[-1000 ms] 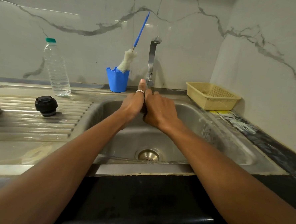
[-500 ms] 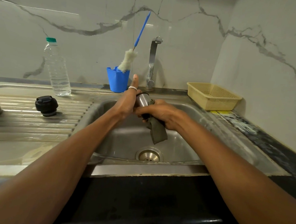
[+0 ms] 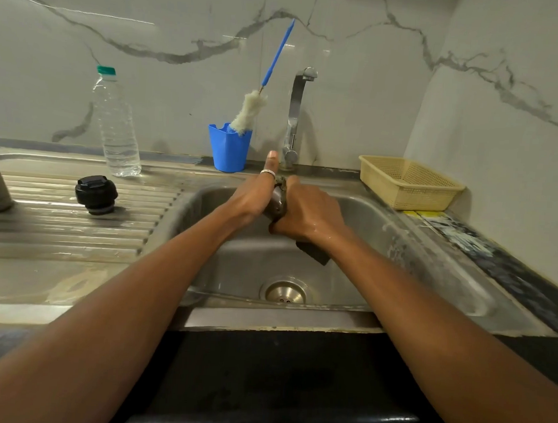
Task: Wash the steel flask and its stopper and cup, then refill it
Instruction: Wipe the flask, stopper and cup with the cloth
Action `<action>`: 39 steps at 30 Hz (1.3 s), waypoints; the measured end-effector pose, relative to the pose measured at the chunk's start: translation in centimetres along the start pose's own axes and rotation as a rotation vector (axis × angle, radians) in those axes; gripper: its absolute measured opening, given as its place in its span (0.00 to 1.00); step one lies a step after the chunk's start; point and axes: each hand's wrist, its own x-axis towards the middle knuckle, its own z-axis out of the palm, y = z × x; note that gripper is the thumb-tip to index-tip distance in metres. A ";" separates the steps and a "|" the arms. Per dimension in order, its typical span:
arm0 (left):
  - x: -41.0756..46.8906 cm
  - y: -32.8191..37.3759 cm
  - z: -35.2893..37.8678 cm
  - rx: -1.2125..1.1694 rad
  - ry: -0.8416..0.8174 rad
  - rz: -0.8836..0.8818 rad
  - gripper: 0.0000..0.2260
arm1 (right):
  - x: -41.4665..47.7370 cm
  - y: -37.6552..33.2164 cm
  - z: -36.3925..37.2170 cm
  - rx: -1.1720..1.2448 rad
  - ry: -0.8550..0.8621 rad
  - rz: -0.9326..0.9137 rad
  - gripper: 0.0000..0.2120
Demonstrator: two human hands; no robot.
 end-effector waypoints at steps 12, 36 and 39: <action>0.8 -0.5 -0.2 -0.224 -0.018 0.062 0.27 | 0.1 0.6 -0.7 0.721 -0.170 0.089 0.23; 1.2 -0.7 -0.5 -0.398 -0.012 0.049 0.32 | -1.0 0.8 -2.4 1.125 -0.402 0.193 0.15; 1.2 -0.5 -0.4 -0.431 0.010 0.064 0.32 | -1.1 0.7 -2.7 1.138 -0.426 0.206 0.15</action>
